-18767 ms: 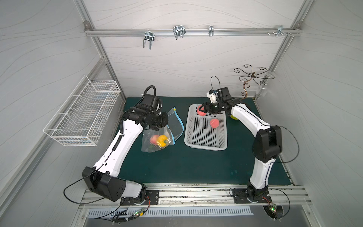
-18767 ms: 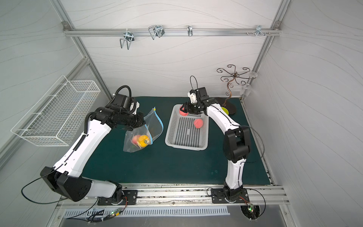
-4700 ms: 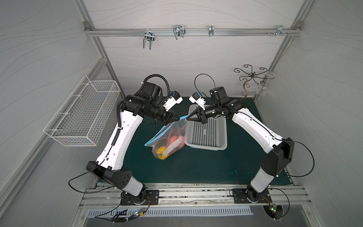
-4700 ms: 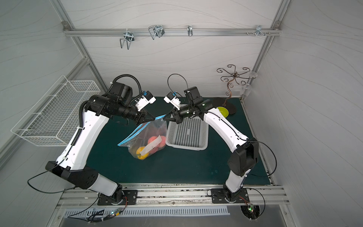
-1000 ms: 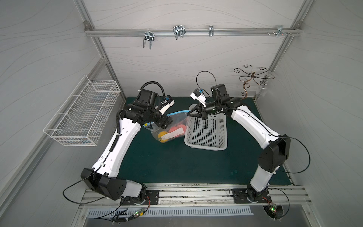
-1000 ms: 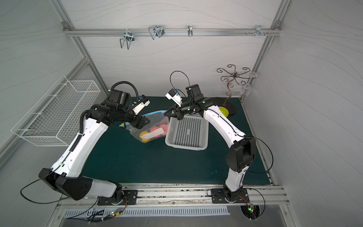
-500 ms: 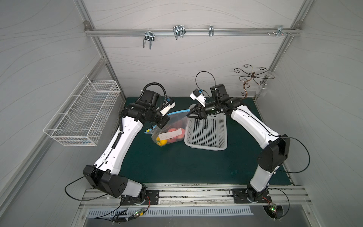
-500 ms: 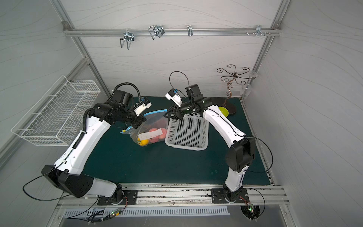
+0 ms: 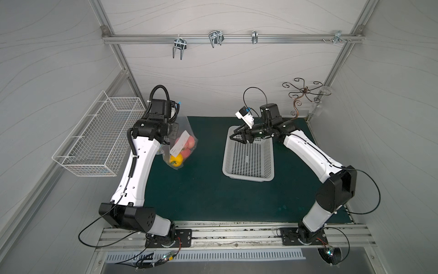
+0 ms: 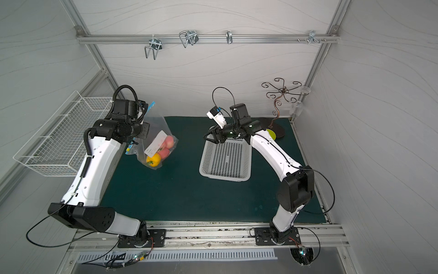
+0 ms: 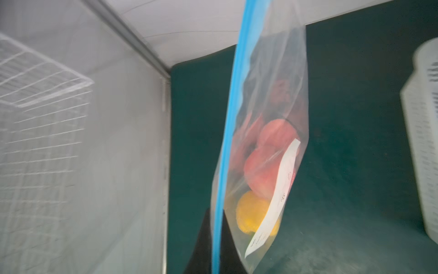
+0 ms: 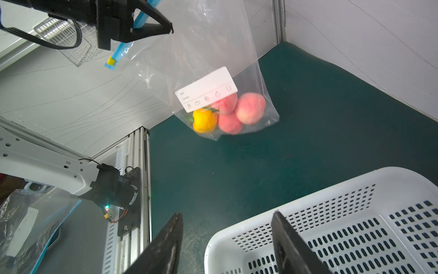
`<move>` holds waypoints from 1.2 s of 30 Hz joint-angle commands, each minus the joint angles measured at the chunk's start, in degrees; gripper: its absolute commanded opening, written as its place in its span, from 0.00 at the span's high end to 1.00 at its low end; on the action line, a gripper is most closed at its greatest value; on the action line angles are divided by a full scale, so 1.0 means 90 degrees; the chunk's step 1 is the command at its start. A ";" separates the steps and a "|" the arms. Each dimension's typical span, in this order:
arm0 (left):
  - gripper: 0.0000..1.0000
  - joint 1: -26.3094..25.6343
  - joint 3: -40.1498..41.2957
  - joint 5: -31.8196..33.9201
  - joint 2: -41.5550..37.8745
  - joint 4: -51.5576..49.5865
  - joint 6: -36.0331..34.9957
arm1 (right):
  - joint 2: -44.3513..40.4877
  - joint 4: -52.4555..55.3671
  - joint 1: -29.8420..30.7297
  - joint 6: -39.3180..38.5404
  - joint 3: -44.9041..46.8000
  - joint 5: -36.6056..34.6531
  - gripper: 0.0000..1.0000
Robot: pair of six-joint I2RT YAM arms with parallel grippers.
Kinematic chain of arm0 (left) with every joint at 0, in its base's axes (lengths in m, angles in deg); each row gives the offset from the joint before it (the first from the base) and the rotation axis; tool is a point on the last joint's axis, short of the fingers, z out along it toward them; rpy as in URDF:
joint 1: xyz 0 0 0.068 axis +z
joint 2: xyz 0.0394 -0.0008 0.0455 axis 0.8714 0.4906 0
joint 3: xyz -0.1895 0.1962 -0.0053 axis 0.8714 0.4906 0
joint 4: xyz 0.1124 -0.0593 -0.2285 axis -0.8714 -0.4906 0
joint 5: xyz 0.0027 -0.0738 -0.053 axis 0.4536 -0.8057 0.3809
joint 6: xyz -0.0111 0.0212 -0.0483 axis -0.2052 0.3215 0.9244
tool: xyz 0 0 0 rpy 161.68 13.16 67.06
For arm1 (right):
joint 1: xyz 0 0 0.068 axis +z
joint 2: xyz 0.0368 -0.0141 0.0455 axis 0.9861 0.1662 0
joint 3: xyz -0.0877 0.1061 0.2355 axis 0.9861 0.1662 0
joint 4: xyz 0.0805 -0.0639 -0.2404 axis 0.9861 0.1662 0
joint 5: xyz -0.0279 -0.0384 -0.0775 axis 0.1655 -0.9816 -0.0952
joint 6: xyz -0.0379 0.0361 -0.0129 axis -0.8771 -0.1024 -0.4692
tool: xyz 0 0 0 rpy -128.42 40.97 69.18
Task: Place the peach in a zip-top bag and seal the zipper
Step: Place the zipper food storage bag at the corner of the board.
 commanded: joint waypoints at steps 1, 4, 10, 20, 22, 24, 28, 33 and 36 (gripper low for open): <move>1.00 0.0120 -0.0266 0.1522 0.0371 0.0601 0.0314 | -0.0285 -0.0184 -0.0084 0.0145 0.0148 0.0010 0.39; 1.00 0.0184 0.0004 0.1696 0.0786 0.1199 0.0555 | -0.0353 -0.0238 -0.0091 0.0170 0.0293 0.0041 0.39; 1.00 0.0154 0.0244 0.1336 0.1880 0.2160 0.1192 | -0.0509 -0.0260 -0.0146 0.0156 0.0611 0.0079 0.39; 1.00 -0.0299 0.0451 0.0671 0.3103 0.3486 0.0943 | -0.0845 -0.0222 -0.0445 0.0155 0.0997 0.0107 0.39; 1.00 -0.0373 0.0220 0.0466 0.3436 0.3455 0.0834 | -0.0906 -0.0231 -0.0507 0.0208 0.1097 -0.0023 0.38; 1.00 -0.0451 -0.0018 0.0240 0.3735 0.3410 0.0631 | -0.0983 -0.0266 -0.0590 0.0277 0.1208 -0.0156 0.38; 1.00 -0.0588 -0.0580 0.0005 0.4367 0.3317 0.0332 | -0.1238 -0.0553 -0.0789 0.0493 0.1627 -0.0415 0.37; 1.00 -0.0703 -0.1196 -0.0387 0.4976 0.3121 0.0055 | -0.1534 -0.0878 -0.1059 0.0746 0.2085 -0.0527 0.37; 1.00 -0.0777 -0.1353 -0.0549 0.5166 0.3188 -0.0145 | -0.1557 -0.0813 -0.1149 0.0732 0.2120 -0.0488 0.37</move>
